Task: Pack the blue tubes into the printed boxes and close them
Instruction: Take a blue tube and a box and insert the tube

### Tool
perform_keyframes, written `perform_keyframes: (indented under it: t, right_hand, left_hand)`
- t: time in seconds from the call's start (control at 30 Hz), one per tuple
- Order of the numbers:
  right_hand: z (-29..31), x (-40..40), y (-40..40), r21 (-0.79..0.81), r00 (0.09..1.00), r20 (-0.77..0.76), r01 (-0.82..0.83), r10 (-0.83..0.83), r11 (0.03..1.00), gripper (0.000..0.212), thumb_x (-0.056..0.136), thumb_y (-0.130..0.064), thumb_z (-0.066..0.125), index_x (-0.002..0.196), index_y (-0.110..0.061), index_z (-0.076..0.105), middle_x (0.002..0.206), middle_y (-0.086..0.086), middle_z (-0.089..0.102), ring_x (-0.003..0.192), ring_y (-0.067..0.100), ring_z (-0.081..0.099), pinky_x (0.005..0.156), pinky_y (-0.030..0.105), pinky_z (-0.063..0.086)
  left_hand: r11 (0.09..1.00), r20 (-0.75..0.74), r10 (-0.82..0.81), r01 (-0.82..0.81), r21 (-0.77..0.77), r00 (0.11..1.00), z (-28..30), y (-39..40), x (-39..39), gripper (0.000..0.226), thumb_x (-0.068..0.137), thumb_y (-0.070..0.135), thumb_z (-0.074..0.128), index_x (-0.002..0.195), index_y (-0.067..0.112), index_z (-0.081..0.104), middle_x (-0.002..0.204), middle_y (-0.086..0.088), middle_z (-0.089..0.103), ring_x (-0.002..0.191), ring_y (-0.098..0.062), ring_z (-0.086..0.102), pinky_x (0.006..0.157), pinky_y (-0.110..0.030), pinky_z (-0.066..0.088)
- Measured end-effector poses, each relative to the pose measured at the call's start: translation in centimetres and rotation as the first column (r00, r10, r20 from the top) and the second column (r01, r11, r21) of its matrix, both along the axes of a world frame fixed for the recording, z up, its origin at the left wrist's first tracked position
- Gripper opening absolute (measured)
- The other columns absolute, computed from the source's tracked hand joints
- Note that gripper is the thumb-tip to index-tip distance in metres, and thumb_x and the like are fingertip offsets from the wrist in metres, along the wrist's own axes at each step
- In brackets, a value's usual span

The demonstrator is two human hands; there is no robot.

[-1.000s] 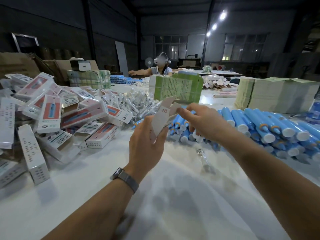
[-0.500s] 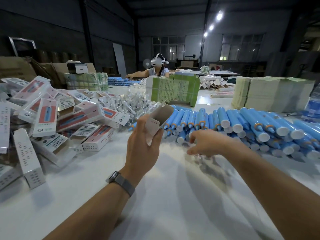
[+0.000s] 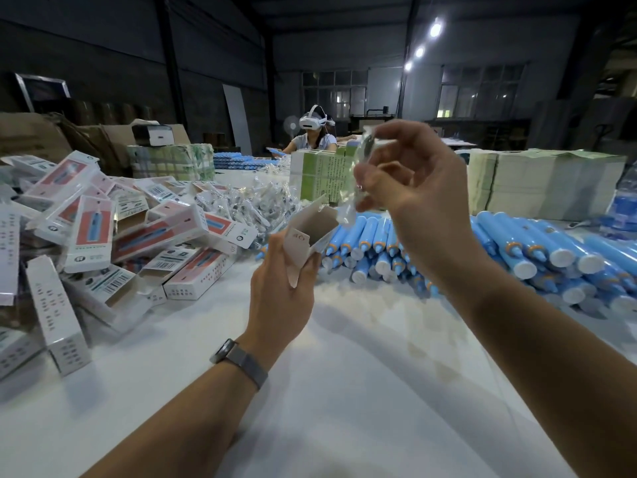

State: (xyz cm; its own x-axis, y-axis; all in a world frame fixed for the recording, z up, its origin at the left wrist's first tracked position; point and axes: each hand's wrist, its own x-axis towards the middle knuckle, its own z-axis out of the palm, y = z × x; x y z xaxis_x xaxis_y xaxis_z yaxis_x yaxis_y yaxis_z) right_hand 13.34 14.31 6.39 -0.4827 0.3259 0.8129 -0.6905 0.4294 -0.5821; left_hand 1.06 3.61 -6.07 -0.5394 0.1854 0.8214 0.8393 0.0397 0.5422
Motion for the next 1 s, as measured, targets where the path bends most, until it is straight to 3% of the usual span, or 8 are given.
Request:
perform_keyframes:
  t: [0.13,0.3,0.4,0.57,0.7,0.8,0.93,1.0]
  right_hand:
    - [-0.3,-0.1,-0.9,0.115,0.991,-0.045,0.129,-0.125,0.985,0.036,0.08,0.011,0.069,0.098,-0.017,0.056,0.081,0.0,0.06,0.069,0.012,0.064,0.059,0.03,0.06]
    - [-1.9,-0.8,-0.6,0.267,0.962,-0.073,0.274,-0.264,0.924,0.03,0.083,0.005,0.069,0.096,-0.02,0.057,0.084,-0.011,0.064,0.076,0.004,0.063,0.07,0.018,0.053]
    - [-2.2,-1.0,-0.5,0.288,0.945,-0.126,0.327,-0.302,0.9,0.024,0.085,0.005,0.064,0.095,-0.017,0.06,0.083,-0.005,0.066,0.076,0.01,0.064,0.069,0.025,0.054]
    - [-2.3,-1.1,-0.5,0.23,0.957,-0.143,0.279,-0.251,0.932,0.051,0.086,0.007,0.06,0.126,-0.024,0.052,0.085,-0.007,0.062,0.077,0.015,0.065,0.062,0.043,0.058]
    - [-2.8,-1.4,-0.6,0.305,0.937,-0.187,0.34,-0.295,0.89,0.048,0.087,0.007,0.06,0.126,-0.021,0.057,0.09,-0.017,0.057,0.08,0.009,0.063,0.068,0.031,0.059]
    - [-2.7,-1.4,-0.7,0.322,0.919,-0.216,0.385,-0.329,0.865,0.037,0.087,0.005,0.062,0.12,-0.012,0.062,0.089,-0.017,0.057,0.081,0.003,0.061,0.071,0.02,0.056]
    - [-2.6,-1.3,-1.2,0.282,0.915,-0.249,0.382,-0.318,0.88,0.035,0.086,0.007,0.063,0.109,-0.019,0.06,0.087,-0.009,0.061,0.081,0.004,0.061,0.07,0.023,0.057]
    - [-2.8,-1.3,-1.0,0.373,0.898,-0.28,0.427,-0.339,0.824,0.027,0.085,0.007,0.065,0.105,-0.01,0.066,0.086,0.0,0.065,0.082,0.013,0.064,0.071,0.032,0.057]
  left_hand:
    - [1.0,0.013,-0.014,0.014,0.006,1.0,0.1,0.0,0.6,0.025,0.09,0.042,0.058,0.097,0.03,0.038,0.08,-0.009,0.065,0.071,-0.02,0.053,0.062,-0.034,0.042]
    - [0.999,0.003,-0.035,0.035,-0.042,0.999,0.4,-0.2,1.0,0.026,0.09,0.041,0.059,0.098,0.032,0.036,0.083,0.002,0.065,0.071,-0.02,0.056,0.062,-0.04,0.047]
    - [0.997,-0.003,-0.056,0.056,-0.047,0.998,0.6,-0.2,1.2,0.032,0.088,0.052,0.052,0.1,0.024,0.041,0.084,-0.01,0.067,0.069,-0.019,0.055,0.06,-0.039,0.046]
    - [0.996,-0.019,-0.056,0.055,-0.071,0.998,0.7,-0.5,1.5,0.035,0.086,0.054,0.048,0.101,0.024,0.041,0.086,-0.016,0.068,0.07,-0.023,0.059,0.06,-0.044,0.048]
    - [0.996,-0.019,-0.059,0.058,-0.068,0.998,0.8,-0.5,1.5,0.034,0.087,0.054,0.049,0.101,0.024,0.041,0.087,-0.013,0.068,0.072,-0.03,0.062,0.058,-0.047,0.052]
    - [0.995,-0.042,-0.067,0.064,-0.07,0.997,0.9,-0.4,1.5,0.029,0.09,0.053,0.05,0.101,0.029,0.038,0.088,-0.007,0.068,0.069,-0.022,0.06,0.058,-0.045,0.05]
    - [0.993,-0.046,-0.08,0.075,-0.093,0.996,0.7,-0.4,1.3,0.026,0.092,0.039,0.058,0.1,0.029,0.035,0.094,-0.009,0.069,0.073,-0.031,0.064,0.059,-0.044,0.054]
    - [0.993,-0.062,-0.079,0.073,-0.088,0.995,0.7,-0.3,1.2,0.027,0.09,0.037,0.059,0.099,0.032,0.034,0.091,-0.002,0.067,0.07,-0.023,0.059,0.058,-0.032,0.05]
